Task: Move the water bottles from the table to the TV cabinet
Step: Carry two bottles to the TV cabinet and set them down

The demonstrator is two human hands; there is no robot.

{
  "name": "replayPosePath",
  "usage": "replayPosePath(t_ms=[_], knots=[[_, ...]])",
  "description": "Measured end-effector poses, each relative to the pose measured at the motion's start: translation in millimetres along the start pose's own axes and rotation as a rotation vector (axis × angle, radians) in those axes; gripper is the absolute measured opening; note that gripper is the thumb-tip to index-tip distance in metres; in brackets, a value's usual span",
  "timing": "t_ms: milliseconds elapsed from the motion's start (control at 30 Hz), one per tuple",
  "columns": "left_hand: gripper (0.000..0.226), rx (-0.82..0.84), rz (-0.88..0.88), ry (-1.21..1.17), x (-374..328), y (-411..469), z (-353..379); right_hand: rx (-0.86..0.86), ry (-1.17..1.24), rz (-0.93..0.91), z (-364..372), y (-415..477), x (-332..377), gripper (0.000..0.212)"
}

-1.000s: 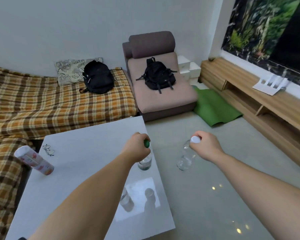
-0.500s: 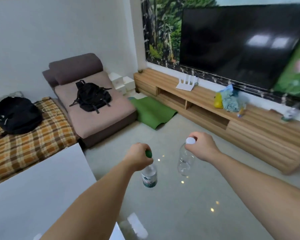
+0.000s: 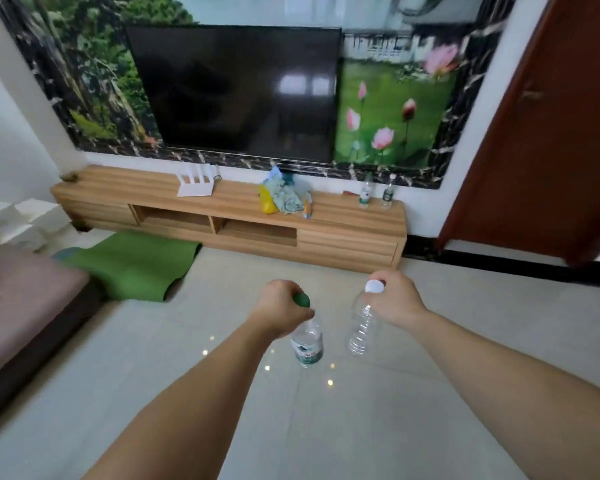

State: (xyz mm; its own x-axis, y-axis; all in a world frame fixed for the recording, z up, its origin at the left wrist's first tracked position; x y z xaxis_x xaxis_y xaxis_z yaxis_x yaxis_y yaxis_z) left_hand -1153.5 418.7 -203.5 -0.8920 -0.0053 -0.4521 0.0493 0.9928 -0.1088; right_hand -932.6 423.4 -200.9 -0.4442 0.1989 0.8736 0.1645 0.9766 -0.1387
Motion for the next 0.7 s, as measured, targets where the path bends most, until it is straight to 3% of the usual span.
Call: replayPosePath(t_ms=[267, 500, 700], knots=[[0.018, 0.035, 0.138, -0.025, -76.2, 37.5, 32.2, -0.174, -0.077, -0.015, -65.8, 9.1, -29.6, 0.018], [0.018, 0.025, 0.113, 0.037, -129.4, 71.5, 57.2, -0.147, -0.182, -0.021, -113.9, 48.8, -63.4, 0.025], [0.017, 0.014, 0.085, 0.086, -188.3, 107.2, 66.3, -0.133, -0.086, -0.05, -173.9, 98.8, -73.6, 0.027]])
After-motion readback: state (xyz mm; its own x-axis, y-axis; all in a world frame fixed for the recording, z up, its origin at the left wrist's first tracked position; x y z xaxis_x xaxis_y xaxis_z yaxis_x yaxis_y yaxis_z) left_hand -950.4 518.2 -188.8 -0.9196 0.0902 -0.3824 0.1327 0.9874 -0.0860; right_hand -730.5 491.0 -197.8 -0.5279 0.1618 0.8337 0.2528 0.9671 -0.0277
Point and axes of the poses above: each hand's wrist, its own y-axis towards the middle knuckle, its own z-axis out of the palm, x = y × z, the point moved 8 cm from there along y, towards the middle knuckle, and after that the axes turned 13 degrees about y, right-handed, at the moved point
